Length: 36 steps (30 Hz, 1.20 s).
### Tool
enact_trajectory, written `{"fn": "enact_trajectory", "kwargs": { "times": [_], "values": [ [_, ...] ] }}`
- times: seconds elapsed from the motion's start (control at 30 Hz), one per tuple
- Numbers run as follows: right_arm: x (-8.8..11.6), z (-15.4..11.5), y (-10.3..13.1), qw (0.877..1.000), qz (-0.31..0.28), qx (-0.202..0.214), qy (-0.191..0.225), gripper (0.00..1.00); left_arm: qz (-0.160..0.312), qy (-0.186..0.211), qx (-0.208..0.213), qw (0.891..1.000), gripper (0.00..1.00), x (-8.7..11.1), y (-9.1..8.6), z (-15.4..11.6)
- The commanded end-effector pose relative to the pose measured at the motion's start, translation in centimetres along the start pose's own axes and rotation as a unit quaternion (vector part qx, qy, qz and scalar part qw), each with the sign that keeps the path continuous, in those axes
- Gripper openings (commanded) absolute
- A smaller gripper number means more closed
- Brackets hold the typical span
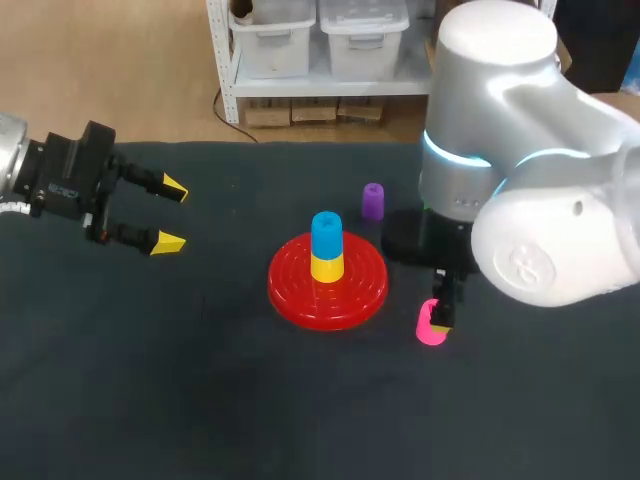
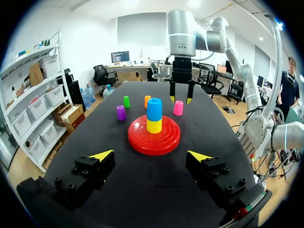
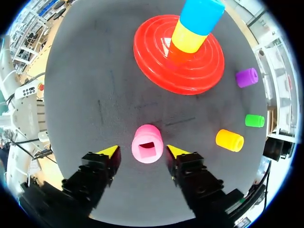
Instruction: Pick up and stack the cylinders on the red base in this order: pink,purple,orange,green
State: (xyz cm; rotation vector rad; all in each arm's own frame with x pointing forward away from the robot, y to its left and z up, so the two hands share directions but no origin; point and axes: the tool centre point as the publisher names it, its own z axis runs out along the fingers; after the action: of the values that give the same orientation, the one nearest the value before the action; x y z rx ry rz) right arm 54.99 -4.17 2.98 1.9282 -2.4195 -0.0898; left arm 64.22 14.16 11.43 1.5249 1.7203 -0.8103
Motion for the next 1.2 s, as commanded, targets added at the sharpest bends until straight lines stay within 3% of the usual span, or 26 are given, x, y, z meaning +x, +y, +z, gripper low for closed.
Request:
{"fn": "enact_trajectory", "kwargs": {
  "times": [0.03, 0.07, 0.37, 0.6, 0.77, 0.9, 1.2],
  "values": [
    [0.2, 0.4, -0.1, 1.000, 0.011, 0.013, 0.001, 0.31, 0.001, -0.001, -0.001, 1.000, 1.00, 0.1, 0.0, 0.0],
    [0.4, 0.5, -0.3, 1.000, 0.016, 0.017, 0.003, 0.00, 0.001, -0.001, -0.001, 1.000, 1.00, 0.1, 0.0, 0.0],
    [0.9, -1.2, -1.9, 0.999, 0.035, 0.038, -0.015, 0.00, 0.001, -0.001, -0.001, 1.000, 1.00, 0.1, 0.0, 0.0],
    [0.2, -7.2, -5.2, 0.996, 0.046, 0.052, -0.057, 0.00, 0.001, -0.001, -0.001, 1.000, 1.00, 0.1, 0.0, 0.0],
    [-3.2, -11.6, -7.8, 0.997, -0.035, 0.040, -0.048, 0.00, 0.001, -0.001, -0.001, 1.000, 1.00, 0.1, 0.0, 0.0],
    [-6.7, -13.8, -8.0, 0.992, -0.123, 0.025, -0.022, 0.00, 0.001, -0.001, -0.001, 1.000, 1.00, 0.1, 0.0, 0.0],
    [-12.0, -14.0, -6.2, 0.973, -0.230, 0.013, 0.015, 0.00, 0.001, -0.001, -0.001, 1.000, 1.00, 0.1, 0.0, 0.0]
  ]
}}
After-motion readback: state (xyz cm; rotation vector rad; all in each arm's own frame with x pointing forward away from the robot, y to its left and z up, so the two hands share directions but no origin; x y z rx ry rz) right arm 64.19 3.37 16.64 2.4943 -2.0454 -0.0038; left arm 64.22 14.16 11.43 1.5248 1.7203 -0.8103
